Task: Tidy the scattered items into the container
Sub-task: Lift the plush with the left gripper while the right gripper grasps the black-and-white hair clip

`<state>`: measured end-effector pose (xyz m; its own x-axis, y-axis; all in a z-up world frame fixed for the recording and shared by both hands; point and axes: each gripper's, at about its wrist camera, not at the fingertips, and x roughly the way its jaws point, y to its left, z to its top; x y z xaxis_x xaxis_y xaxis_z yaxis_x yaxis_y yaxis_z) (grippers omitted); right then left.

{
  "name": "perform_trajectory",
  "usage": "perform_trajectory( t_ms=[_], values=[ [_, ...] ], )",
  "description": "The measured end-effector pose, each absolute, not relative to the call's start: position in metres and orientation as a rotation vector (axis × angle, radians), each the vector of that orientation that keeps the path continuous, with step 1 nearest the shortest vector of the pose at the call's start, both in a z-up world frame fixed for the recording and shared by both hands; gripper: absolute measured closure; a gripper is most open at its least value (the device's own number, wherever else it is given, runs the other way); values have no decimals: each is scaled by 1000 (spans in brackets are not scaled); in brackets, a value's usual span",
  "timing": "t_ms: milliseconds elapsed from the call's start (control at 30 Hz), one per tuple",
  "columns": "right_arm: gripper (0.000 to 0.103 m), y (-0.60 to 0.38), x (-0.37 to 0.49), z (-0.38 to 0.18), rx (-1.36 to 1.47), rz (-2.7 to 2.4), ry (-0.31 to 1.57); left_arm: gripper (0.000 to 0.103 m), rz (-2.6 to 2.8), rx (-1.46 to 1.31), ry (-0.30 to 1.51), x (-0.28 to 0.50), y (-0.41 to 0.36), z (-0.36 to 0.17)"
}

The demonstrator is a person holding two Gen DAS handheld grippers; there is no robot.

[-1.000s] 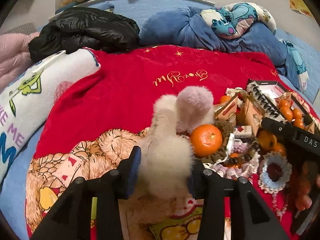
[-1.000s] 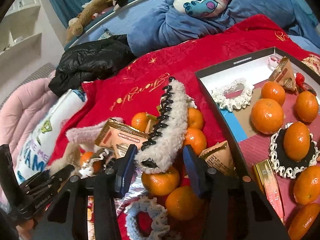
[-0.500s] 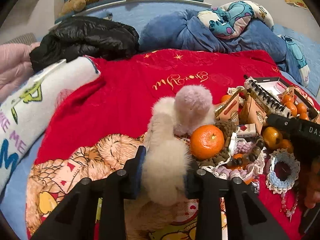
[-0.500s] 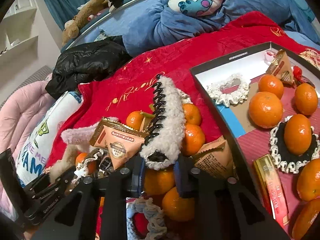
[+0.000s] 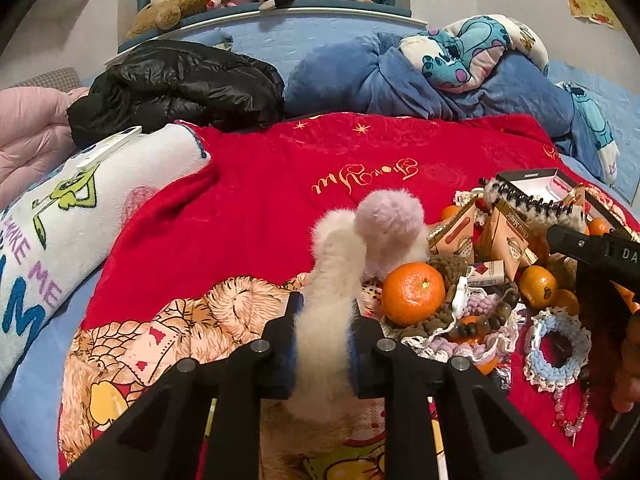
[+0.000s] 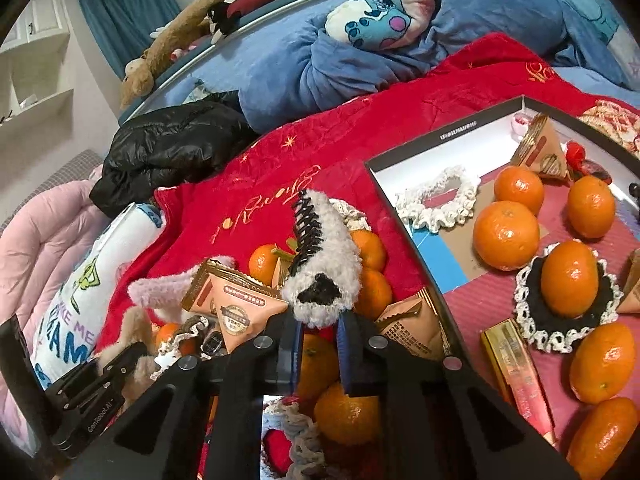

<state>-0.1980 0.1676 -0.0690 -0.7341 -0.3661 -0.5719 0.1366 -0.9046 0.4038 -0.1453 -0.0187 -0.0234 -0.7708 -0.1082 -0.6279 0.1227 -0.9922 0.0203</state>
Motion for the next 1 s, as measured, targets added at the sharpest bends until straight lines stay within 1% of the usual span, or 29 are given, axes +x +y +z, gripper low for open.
perform_trajectory(
  t_ms=[133,167,200,233,367,433,500,567,633,667,733,867,900,1000],
  values=[
    [91,169,-191,-58,936,-2652,-490,85,-2864,992,44,-142,-19,-19],
    [93,169,-189,-56,927,-2654,-484,85,-2868,987,44,-140,-19,-17],
    [100,169,-187,-54,917,-2654,-481,86,-2872,981,43,-139,-19,-15],
    [101,168,-185,-53,911,-2650,-482,86,-2877,982,47,-138,-19,-14],
    [101,167,-183,-53,930,-2658,-455,86,-2884,999,67,-136,-20,-14],
    [96,170,-185,-57,946,-2663,-485,86,-2881,1013,57,-136,-19,-16],
    [96,177,-188,-60,955,-2636,-545,86,-2881,1018,53,-137,-18,-17],
    [90,180,-189,-59,960,-2636,-548,86,-2884,1035,46,-137,-17,-19],
    [75,182,-189,-59,961,-2639,-534,85,-2885,1051,44,-138,-17,-23],
    [73,182,-189,-59,957,-2634,-538,85,-2886,1051,39,-137,-16,-24],
    [63,183,-188,-59,959,-2645,-538,85,-2887,1056,32,-137,-16,-24],
    [54,187,-189,-58,935,-2646,-588,85,-2892,1055,45,-136,-17,-24],
    [51,187,-190,-57,930,-2647,-595,85,-2892,1056,45,-136,-17,-24],
    [47,187,-198,-58,925,-2675,-596,85,-2891,1057,29,-136,-16,-24]
  ],
)
